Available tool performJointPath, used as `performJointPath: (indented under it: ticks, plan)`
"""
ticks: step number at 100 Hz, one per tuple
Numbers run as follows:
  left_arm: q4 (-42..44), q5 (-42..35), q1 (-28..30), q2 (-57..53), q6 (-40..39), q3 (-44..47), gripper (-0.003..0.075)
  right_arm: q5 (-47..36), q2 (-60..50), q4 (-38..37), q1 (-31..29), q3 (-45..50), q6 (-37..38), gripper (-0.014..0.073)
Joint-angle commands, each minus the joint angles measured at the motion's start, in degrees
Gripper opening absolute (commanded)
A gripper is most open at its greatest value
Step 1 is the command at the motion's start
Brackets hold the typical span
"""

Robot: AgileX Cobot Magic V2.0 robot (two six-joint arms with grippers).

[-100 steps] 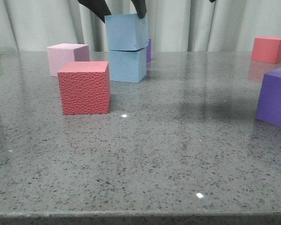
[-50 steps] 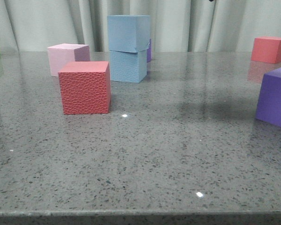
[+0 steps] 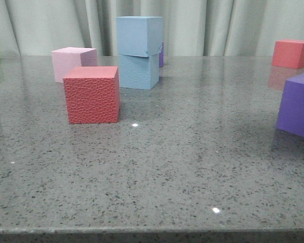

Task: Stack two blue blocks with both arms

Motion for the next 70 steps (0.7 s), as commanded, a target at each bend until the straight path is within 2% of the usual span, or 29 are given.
performJointPath:
  ticks: [1,23,41,51,58,70]
  plan:
    - [0.1,-8.1,-0.5,-7.8,0.2,5.7,0.0272,-5.5,-4.5,-2.8,0.0,0.7,-0.4,0.0568]
    - [0.5,-21.7,-0.5,-24.1,0.5,28.1,0.0272,-6.2,-13.4,-6.9,0.0,5.7,-0.4,0.0568]
    - [2.0,-28.1,-0.5,-37.7,0.5,42.8,0.0246,-6.2,-20.4,-8.7,0.0,9.4,-0.4,0.0535]
    - [2.2,-31.4,-0.5,-45.2,0.5,50.1,0.0198,-6.2,-24.2,-8.7,0.0,11.4,-0.4,0.0436]
    - [2.7,-32.9,-0.5,-50.5,0.5,54.4,0.0149,-5.9,-26.4,-8.9,0.0,12.4,-0.4,0.0332]
    - [3.1,-33.9,-0.5,-59.1,0.5,60.6,0.0054,-5.6,-29.8,-8.8,0.0,13.8,0.4,0.0099]
